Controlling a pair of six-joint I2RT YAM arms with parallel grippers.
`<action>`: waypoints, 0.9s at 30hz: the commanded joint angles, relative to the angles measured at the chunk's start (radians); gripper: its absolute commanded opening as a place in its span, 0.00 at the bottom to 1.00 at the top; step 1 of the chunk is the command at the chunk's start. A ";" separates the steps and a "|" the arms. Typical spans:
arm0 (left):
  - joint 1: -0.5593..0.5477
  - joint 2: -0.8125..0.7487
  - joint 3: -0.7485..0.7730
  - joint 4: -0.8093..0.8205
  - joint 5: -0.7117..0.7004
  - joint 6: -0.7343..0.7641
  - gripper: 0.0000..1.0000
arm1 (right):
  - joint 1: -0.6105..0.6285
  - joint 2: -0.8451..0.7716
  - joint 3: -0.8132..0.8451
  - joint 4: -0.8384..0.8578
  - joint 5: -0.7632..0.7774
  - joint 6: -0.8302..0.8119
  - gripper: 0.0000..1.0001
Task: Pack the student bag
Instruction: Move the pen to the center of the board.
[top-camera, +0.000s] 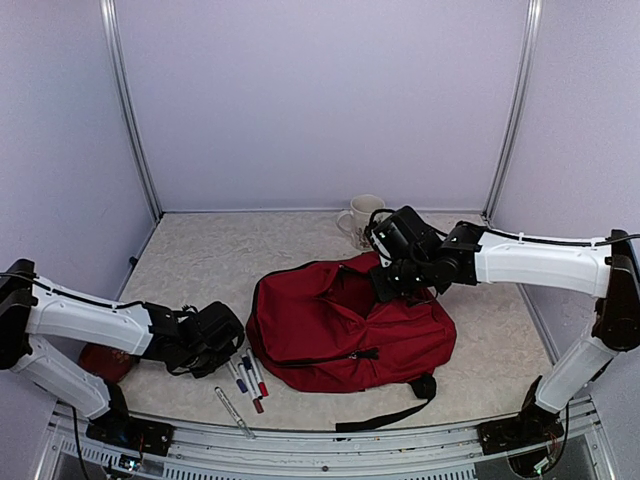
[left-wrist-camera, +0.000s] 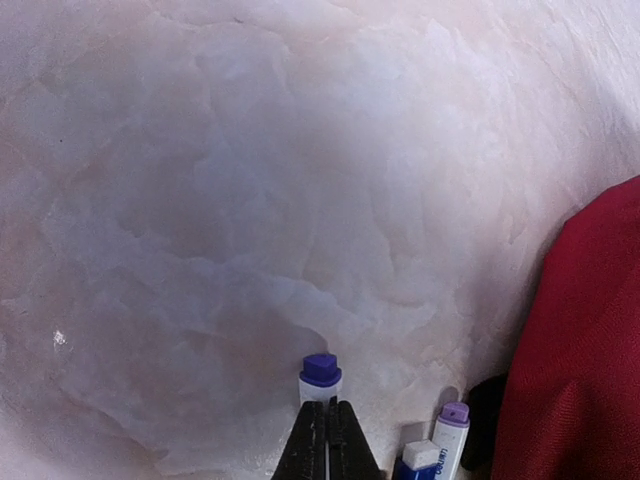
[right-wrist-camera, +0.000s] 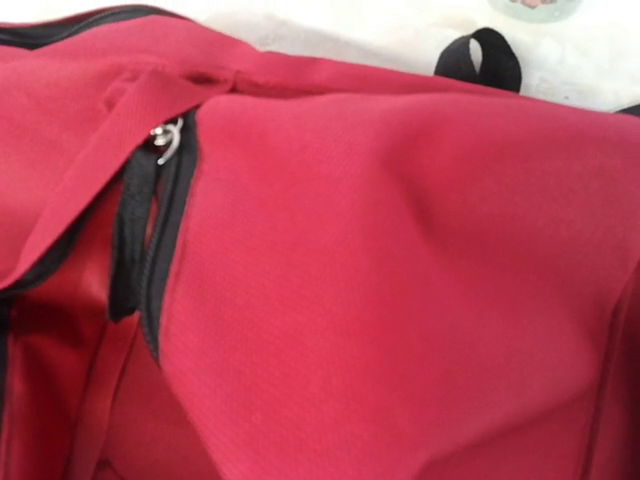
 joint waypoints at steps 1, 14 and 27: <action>0.027 -0.009 -0.038 -0.076 0.041 -0.005 0.00 | -0.006 -0.040 -0.007 0.019 0.023 0.004 0.00; 0.019 -0.092 0.008 -0.156 0.021 0.039 0.74 | -0.007 -0.065 -0.015 0.020 0.026 0.008 0.00; -0.115 0.070 0.070 -0.183 0.069 -0.046 0.71 | -0.007 -0.086 -0.037 0.019 0.029 0.016 0.00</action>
